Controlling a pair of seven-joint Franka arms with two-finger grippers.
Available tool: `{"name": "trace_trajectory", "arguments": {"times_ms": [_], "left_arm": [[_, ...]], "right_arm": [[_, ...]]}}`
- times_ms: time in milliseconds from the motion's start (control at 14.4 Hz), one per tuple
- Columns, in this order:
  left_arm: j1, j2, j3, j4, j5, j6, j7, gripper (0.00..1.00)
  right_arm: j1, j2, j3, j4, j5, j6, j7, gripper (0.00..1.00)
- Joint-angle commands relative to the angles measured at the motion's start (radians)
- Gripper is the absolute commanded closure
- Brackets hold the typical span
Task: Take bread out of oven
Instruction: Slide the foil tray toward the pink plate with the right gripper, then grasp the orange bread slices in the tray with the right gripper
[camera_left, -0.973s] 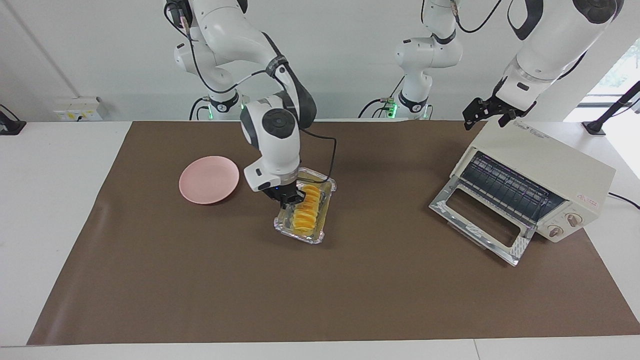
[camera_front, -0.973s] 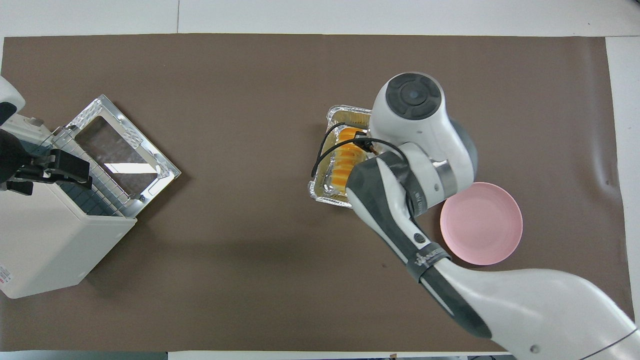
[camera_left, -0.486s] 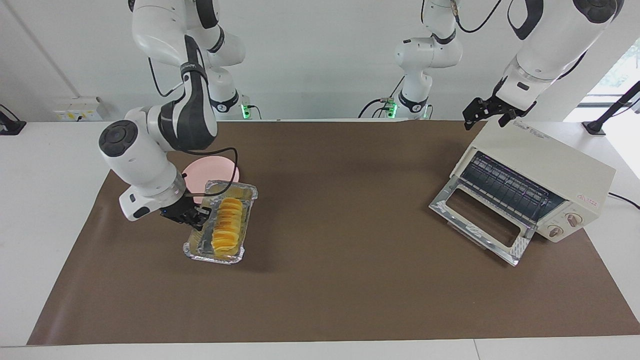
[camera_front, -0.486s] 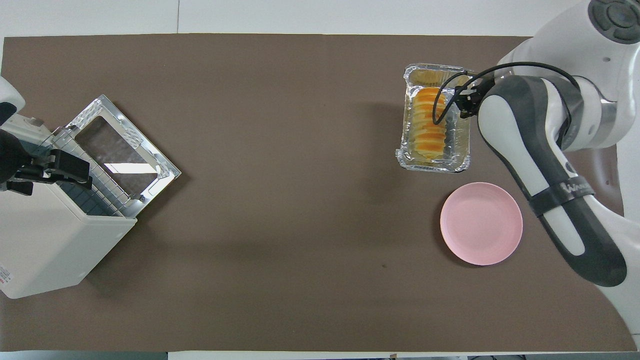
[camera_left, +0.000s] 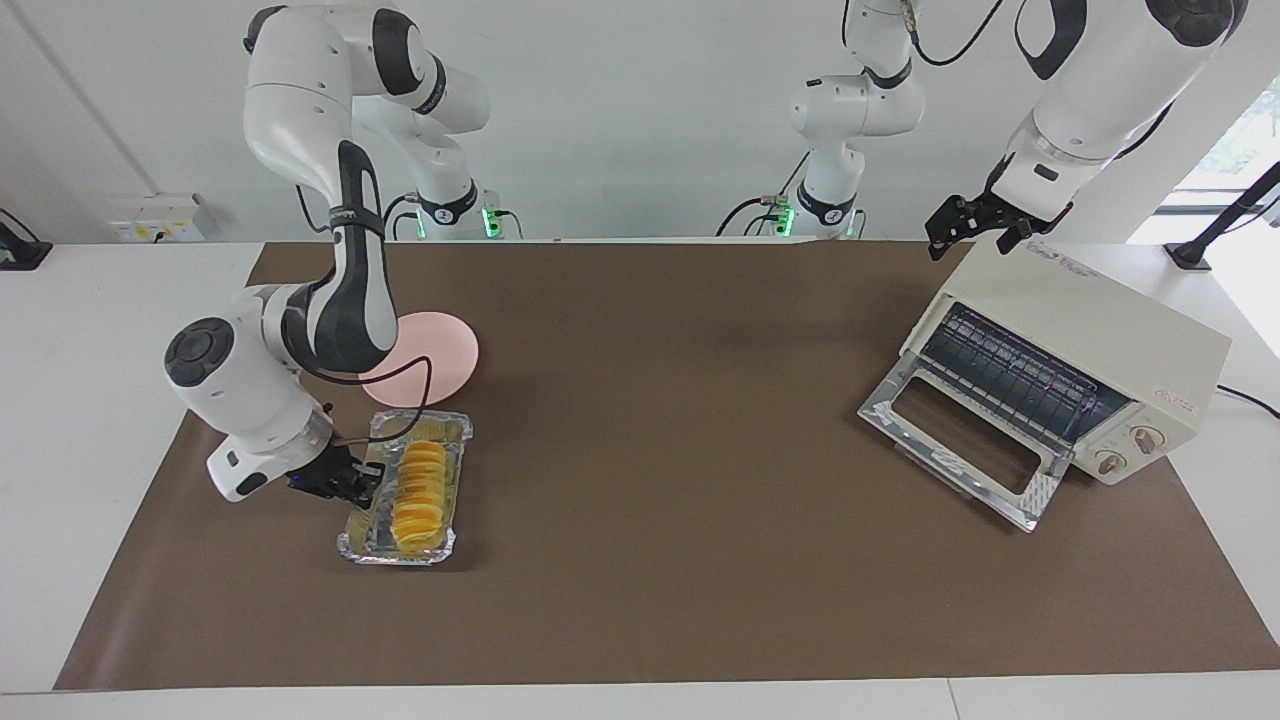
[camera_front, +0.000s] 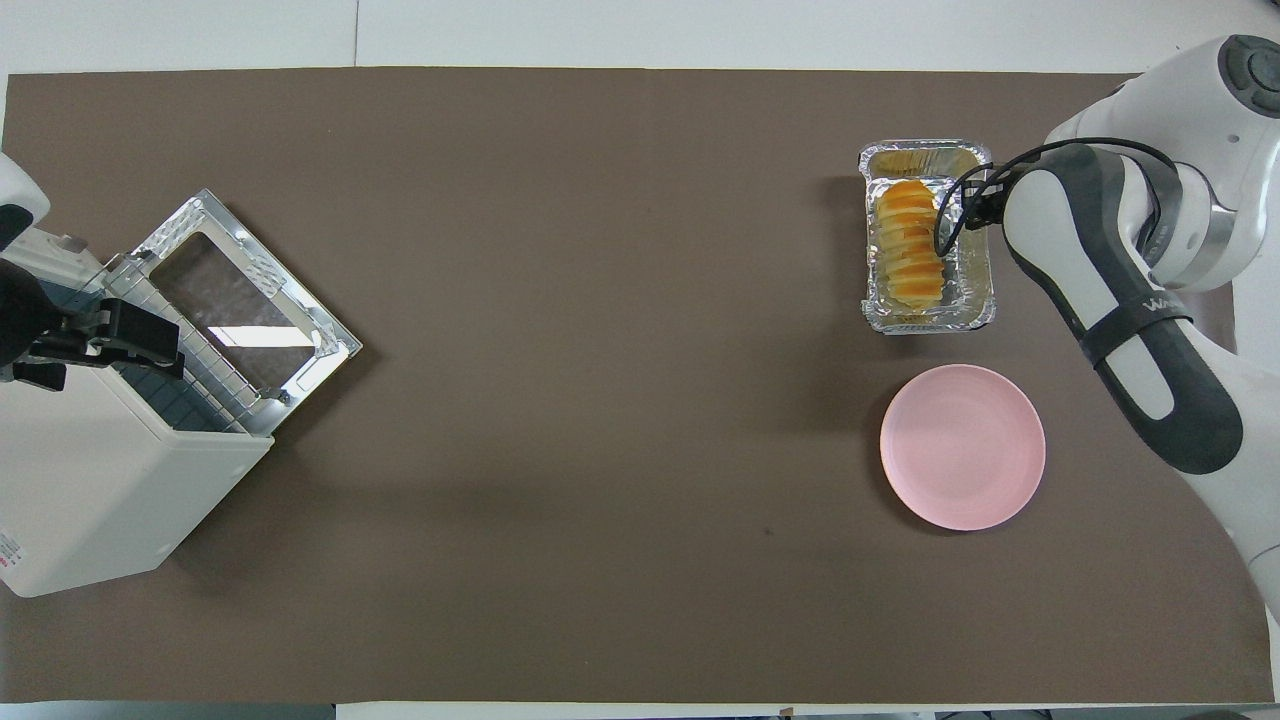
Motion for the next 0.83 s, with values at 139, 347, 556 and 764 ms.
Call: {"name": "trace_trajectory", "arguments": {"times_ms": [139, 347, 556, 764], "left_arm": [[0.01, -0.017, -0.002, -0.01, -0.015, -0.003, -0.005, 0.0], [0.01, -0.017, -0.002, -0.01, -0.015, -0.003, -0.005, 0.0], [0.01, -0.017, -0.002, -0.01, -0.015, -0.003, -0.005, 0.0], [0.01, -0.017, -0.002, -0.01, -0.015, -0.003, -0.005, 0.0]], "right_arm": [[-0.019, 0.032, 0.015, 0.006, 0.025, 0.055, -0.061, 1.0], [-0.019, 0.032, 0.013, -0.007, 0.025, 0.095, -0.091, 1.0], [-0.018, 0.031, 0.013, -0.007, 0.01, 0.086, -0.091, 0.01], [-0.017, 0.02, 0.01, 0.002, -0.005, 0.04, -0.092, 0.0]]}}
